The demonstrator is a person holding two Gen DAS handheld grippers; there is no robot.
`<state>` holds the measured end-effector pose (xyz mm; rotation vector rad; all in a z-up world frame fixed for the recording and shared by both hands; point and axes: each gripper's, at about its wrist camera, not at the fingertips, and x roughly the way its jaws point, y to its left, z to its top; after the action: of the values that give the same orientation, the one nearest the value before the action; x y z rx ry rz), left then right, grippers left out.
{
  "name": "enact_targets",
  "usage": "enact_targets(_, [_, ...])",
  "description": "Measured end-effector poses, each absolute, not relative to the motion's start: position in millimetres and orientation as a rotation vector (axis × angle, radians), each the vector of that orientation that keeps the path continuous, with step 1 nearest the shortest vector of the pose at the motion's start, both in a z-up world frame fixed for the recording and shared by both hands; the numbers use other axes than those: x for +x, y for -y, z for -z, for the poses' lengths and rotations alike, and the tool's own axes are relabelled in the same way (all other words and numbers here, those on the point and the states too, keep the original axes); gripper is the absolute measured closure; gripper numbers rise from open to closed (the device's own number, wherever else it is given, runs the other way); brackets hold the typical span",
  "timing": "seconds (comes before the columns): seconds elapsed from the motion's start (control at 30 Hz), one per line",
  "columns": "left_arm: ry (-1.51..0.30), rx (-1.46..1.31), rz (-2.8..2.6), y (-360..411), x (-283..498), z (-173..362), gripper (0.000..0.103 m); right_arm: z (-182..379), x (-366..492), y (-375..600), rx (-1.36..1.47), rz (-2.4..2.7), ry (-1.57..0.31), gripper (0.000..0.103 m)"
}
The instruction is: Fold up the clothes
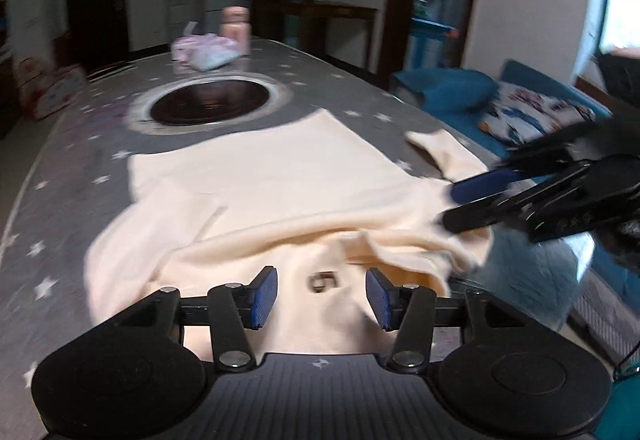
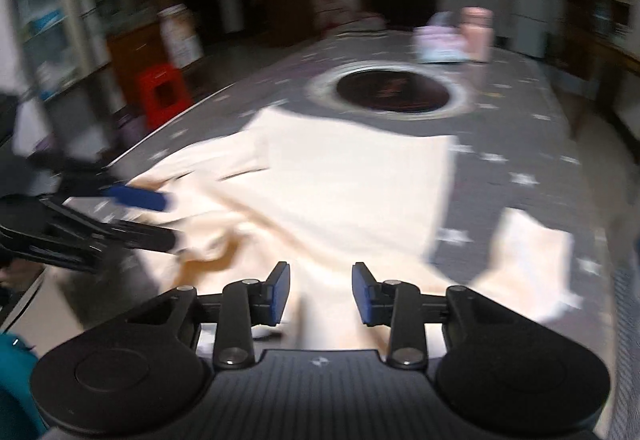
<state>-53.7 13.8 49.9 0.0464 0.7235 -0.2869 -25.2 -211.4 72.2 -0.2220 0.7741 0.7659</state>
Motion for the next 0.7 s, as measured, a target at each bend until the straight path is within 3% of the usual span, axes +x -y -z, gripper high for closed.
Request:
enact_targets(0.1, [-0.754, 0.060, 0.304, -7.7, -45.2, -39.3, 0.058, -65.9, -31.9, 189.1, -0.268, -0.846, -0.786, 0.069])
enact_targets(0.17, [-0.782, 0.057, 0.310, -8.4, -41.9, -31.2, 0.088, -62.4, -37.4, 180.3, -0.290, -0.879, -0.793, 0.068])
enact_targets(0.23, [-0.788, 0.044, 0.307, -11.7, -44.0, -29.3, 0.096, -59.9, -40.9, 173.1, -0.310, -0.900, -0.797, 0.068])
enact_targets(0.47, [-0.737, 0.036, 0.324, -18.4, -60.7, -41.5, 0.100, -47.7, -41.7, 159.3, -0.399, -0.856, -0.778, 0.070])
enact_targets(0.5, [-0.731, 0.035, 0.331, -19.2, -63.3, -43.9, 0.100, -45.8, -40.8, 159.6, -0.403, -0.841, -0.784, 0.076])
enact_targets(0.53, [-0.726, 0.033, 0.340, -20.1, -66.1, -46.3, 0.100, -44.7, -40.0, 161.0, -0.403, -0.833, -0.793, 0.090])
enact_targets(0.57, [-0.722, 0.032, 0.356, -21.2, -70.7, -48.3, 0.100, -45.7, -41.1, 164.2, -0.401, -0.838, -0.798, 0.094])
enact_targets(0.7, [-0.719, 0.028, 0.424, -25.4, -87.6, -52.2, 0.099, -53.9, -54.3, 178.0, -0.416, -0.891, -0.808, 0.099])
